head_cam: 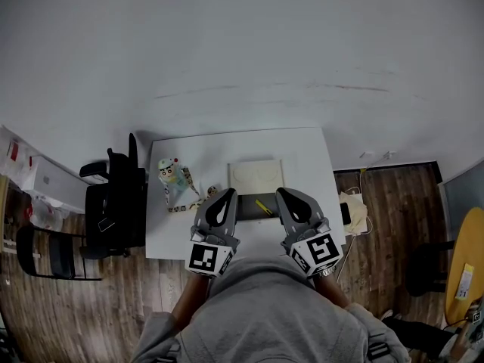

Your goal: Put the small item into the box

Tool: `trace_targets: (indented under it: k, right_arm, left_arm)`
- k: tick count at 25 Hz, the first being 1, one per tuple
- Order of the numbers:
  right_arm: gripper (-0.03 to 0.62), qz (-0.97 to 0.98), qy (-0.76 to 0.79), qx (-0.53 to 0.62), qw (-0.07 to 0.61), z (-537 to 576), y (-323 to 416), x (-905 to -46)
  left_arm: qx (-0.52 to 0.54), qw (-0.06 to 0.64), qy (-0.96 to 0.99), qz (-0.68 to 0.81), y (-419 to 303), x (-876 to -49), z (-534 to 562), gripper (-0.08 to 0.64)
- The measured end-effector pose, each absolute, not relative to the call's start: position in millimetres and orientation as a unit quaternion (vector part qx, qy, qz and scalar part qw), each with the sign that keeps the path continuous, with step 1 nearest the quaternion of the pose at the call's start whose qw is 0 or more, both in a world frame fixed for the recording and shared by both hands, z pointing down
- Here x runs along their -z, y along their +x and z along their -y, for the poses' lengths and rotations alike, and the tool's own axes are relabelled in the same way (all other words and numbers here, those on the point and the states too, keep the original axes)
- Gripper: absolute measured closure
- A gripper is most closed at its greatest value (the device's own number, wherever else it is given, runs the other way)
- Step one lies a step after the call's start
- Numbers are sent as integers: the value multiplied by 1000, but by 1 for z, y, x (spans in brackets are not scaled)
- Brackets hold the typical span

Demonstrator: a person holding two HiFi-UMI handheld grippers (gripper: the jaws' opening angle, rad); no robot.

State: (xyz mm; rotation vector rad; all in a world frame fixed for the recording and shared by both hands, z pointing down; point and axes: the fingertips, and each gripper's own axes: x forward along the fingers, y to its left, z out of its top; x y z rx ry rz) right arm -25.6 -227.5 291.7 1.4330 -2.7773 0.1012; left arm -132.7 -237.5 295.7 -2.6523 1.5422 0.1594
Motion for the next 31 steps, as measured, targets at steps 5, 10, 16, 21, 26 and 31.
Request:
trace_targets:
  k: [5, 10, 16, 21, 26, 31]
  right_arm:
    - [578, 887, 461, -30, 8, 223, -27, -295]
    - [578, 885, 464, -29, 18, 222, -27, -295]
    - [577, 886, 463, -30, 21, 222, -30, -297]
    - [578, 886, 463, -28, 18, 220, -34, -297]
    - [578, 887, 461, -29, 19, 220, -36, -299]
    - [578, 887, 461, -27, 20, 221, -37, -298]
  left_arm:
    - [-50, 30, -864, -500, -134, -299, 235, 557]
    - [-52, 29, -868, -493, -131, -301, 235, 557]
    - [-49, 20, -869, -492, -133, -307, 235, 557]
    - [-50, 21, -868, -494, -138, -307, 235, 557]
    - [-48, 20, -869, -492, -138, -309, 234, 557]
    - [-50, 21, -871, -488, -135, -307, 235, 557]
